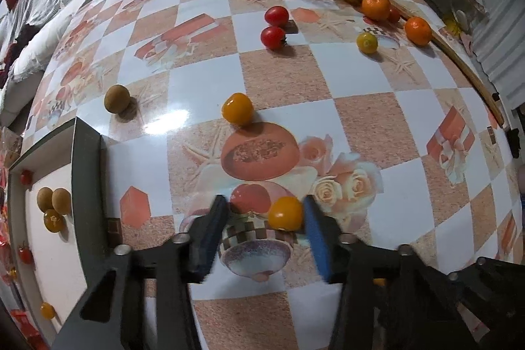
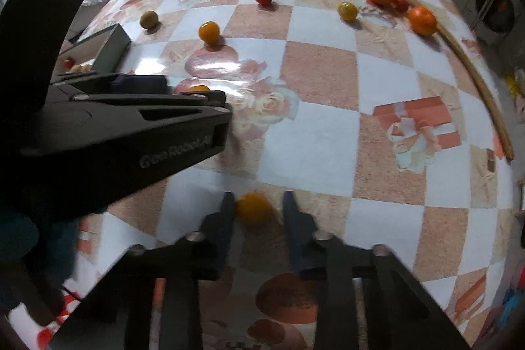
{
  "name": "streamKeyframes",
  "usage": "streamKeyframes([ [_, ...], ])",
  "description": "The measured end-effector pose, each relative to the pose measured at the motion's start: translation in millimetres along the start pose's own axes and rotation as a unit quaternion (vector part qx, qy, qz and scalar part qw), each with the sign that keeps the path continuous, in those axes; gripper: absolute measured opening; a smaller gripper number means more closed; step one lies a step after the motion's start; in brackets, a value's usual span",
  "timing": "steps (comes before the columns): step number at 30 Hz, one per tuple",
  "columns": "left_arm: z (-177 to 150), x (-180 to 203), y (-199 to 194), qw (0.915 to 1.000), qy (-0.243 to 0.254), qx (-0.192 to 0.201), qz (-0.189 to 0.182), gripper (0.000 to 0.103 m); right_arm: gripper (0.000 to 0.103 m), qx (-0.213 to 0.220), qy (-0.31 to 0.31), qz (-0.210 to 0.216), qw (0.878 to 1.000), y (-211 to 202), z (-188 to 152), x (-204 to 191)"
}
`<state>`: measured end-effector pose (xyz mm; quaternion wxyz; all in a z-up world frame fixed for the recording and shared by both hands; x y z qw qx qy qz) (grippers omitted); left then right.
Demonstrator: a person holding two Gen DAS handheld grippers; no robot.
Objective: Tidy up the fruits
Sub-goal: 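Grasp a yellow cherry tomato with the left tool while the right tool grips another, then carry the yellow tomato in the left tool while the right tool carries its tomato to the tray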
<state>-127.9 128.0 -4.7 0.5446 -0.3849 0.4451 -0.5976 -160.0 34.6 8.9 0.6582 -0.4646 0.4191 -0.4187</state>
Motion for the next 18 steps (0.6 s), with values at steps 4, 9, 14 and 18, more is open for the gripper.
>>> streamKeyframes([
  [4,1.8,1.7,-4.7,0.9996,0.0,0.001,-0.027,0.021,0.023,-0.009,0.025,0.017,1.0,-4.2,4.4,10.6],
  [9,-0.3,-11.9,-13.3,0.999,-0.028,0.002,-0.035,0.022,0.023,-0.019,0.057,0.031,0.998,-12.5,7.7,27.2],
  [14,-8.6,-26.6,-30.2,0.9987,-0.041,0.011,-0.028,0.022,0.024,-0.019,0.065,0.036,0.997,-19.0,13.5,31.6],
  [18,-13.6,-39.5,-41.7,0.9983,-0.05,0.019,-0.022,0.022,0.024,-0.016,0.06,0.036,0.997,-23.5,20.1,28.3],
])
Point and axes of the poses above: each gripper's, at about its wrist camera, not at the fingertips, and y roughly the way its jaws point, x to its right, z to its top, the point moved 2 cm from there along y, roughly the way its jaws point, and after that the axes turned 7 degrees about y, right-handed, at the moved point
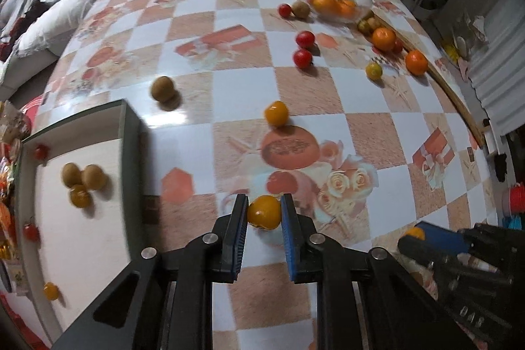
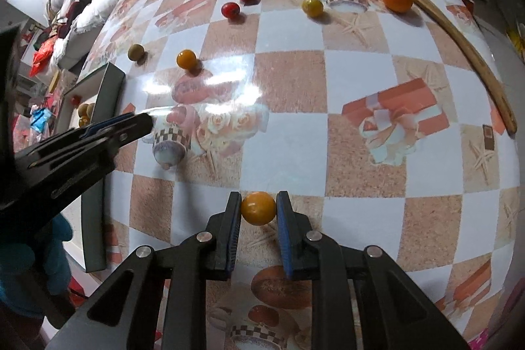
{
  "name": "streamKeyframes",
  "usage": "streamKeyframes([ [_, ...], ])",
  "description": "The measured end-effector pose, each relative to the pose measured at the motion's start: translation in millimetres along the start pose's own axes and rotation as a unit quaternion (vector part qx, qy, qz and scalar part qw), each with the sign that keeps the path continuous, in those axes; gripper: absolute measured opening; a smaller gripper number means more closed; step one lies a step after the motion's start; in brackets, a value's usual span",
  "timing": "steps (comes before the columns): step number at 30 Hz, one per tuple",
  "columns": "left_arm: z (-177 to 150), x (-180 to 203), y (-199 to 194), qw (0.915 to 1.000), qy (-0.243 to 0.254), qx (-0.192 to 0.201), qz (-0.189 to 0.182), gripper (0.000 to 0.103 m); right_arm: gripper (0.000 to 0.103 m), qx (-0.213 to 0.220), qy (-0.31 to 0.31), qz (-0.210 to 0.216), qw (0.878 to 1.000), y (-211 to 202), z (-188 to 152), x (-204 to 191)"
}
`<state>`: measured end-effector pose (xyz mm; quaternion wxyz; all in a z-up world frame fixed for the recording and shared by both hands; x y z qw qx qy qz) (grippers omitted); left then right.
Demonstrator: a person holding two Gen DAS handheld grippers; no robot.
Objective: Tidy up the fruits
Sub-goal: 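Carry the yellow tomato in the left tool while the right tool carries its tomato to the tray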
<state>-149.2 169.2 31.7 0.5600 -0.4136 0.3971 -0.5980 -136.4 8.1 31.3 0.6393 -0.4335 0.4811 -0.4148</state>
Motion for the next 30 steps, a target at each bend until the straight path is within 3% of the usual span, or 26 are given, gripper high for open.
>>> streamKeyframes([
  [30,-54.7,-98.0,-56.2,0.9915,-0.117,0.032,0.046,0.022,0.024,-0.009,-0.11,0.023,0.994,3.3,19.4,-99.9],
])
Point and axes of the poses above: each gripper's, at about its wrist camera, not at the fingertips, and y roughly the way its jaws point, x to its right, z to its top, the point moved 2 cm from there along y, roughly the way its jaws point, and after that the axes turned 7 degrees about y, right-handed, at the moved point
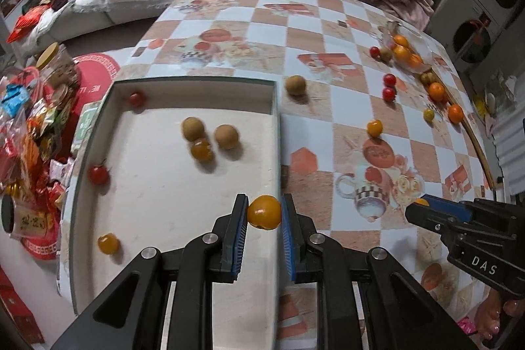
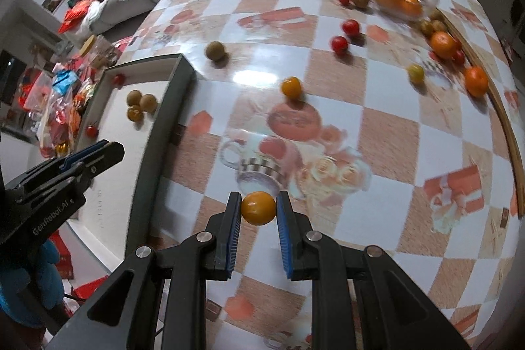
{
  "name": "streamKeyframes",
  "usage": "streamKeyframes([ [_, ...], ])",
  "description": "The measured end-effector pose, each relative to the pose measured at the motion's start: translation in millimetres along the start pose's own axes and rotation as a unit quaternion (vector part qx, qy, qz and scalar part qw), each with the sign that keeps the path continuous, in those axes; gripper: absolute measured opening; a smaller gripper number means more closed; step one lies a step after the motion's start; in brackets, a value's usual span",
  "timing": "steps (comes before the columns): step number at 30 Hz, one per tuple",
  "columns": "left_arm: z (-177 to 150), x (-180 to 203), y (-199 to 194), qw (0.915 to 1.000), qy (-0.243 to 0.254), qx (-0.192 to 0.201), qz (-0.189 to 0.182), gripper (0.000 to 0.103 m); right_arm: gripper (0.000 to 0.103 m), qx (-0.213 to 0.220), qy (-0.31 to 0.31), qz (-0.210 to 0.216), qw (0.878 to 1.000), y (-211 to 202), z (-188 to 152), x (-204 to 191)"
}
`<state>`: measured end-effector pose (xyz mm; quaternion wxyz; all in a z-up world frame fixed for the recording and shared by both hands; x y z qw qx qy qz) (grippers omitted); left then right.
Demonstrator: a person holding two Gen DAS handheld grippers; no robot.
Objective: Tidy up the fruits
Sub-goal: 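Carry the yellow tomato in the left tool while the right tool carries its tomato to the tray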
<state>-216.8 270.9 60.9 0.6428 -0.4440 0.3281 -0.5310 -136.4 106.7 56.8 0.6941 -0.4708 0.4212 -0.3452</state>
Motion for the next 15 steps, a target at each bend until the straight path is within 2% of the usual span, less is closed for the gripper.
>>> streamKeyframes([
  [15,-23.4,-66.8,-9.2,0.9972,-0.067,0.001,0.034,0.022,0.024,-0.014,-0.073,0.033,0.997,18.8,17.7,-83.5],
])
Point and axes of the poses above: each gripper's, at about its wrist camera, not at the fingertips, and y roughly the way its jaws point, x to its right, z to its top, the point moved 2 cm from there along y, roughly the way its jaws point, and after that the axes turned 7 degrees about y, right-handed, at the moved point
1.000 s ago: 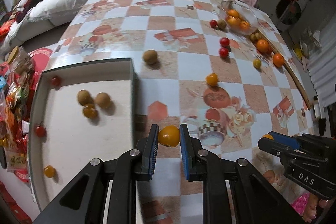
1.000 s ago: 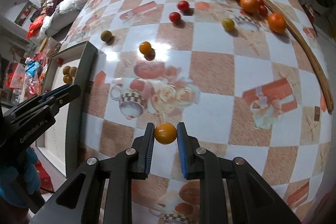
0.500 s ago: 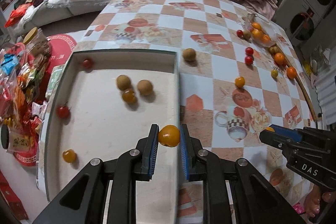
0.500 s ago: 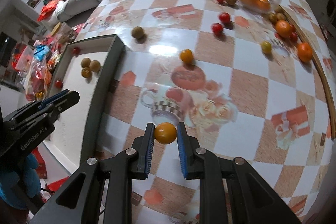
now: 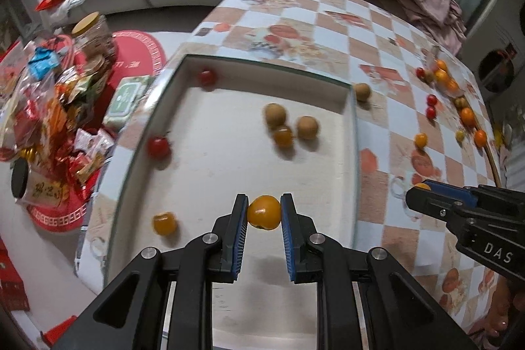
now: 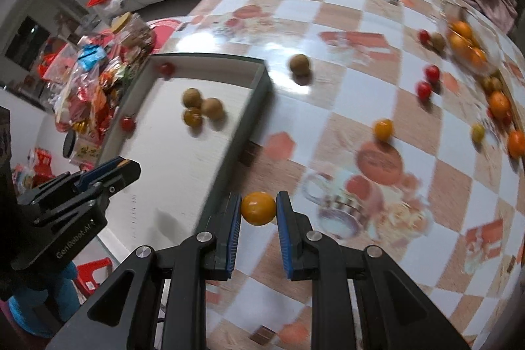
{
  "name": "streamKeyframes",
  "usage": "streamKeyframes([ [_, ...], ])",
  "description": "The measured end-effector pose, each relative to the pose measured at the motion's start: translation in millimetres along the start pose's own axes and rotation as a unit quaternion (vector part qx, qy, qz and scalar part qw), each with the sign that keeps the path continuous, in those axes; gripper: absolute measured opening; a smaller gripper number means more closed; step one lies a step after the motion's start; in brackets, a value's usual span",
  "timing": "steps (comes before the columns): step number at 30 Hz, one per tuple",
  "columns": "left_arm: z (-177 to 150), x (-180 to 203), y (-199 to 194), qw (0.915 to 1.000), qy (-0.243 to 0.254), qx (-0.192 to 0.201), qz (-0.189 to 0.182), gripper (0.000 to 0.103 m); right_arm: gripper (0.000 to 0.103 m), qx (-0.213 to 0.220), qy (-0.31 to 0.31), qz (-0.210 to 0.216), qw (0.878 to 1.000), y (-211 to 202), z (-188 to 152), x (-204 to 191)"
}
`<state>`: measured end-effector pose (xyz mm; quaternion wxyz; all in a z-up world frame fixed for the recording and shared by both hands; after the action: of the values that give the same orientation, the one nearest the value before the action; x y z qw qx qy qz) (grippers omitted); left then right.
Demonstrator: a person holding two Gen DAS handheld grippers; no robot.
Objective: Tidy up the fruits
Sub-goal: 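Carry the yellow tomato in the left tool while the right tool carries its tomato to the tray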
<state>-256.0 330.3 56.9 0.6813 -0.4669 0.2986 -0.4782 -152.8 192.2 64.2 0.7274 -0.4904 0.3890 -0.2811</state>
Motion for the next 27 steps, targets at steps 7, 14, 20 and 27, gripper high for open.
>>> streamKeyframes([
  [7,1.2,-26.7,14.6,0.9996,-0.023,-0.008,0.016,0.022,0.024,-0.012,-0.026,0.014,0.999,19.7,16.1,-31.8],
  [14,14.5,-42.4,39.7,0.9991,-0.026,-0.012,0.032,0.022,0.024,-0.03,-0.047,0.014,0.998,47.0,29.4,-53.8],
  [20,21.7,-51.1,58.8,0.9987,-0.023,-0.023,0.039,0.022,0.024,-0.04,-0.064,0.004,0.997,66.0,37.2,-64.6],
  [27,21.3,-54.5,67.2,0.9986,-0.022,-0.03,0.038,0.022,0.023,-0.054,-0.079,-0.02,0.995,85.1,41.0,-68.4],
])
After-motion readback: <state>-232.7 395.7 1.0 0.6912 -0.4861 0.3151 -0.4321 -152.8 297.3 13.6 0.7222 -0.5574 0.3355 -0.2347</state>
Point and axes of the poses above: each gripper's, at about its wrist camera, not at the fingertips, and y roughly the way its jaws point, x to its right, z to its top, the point moved 2 cm from there along y, roughly the way its jaws point, and after that the axes turned 7 degrees about y, right-handed, at the moved point
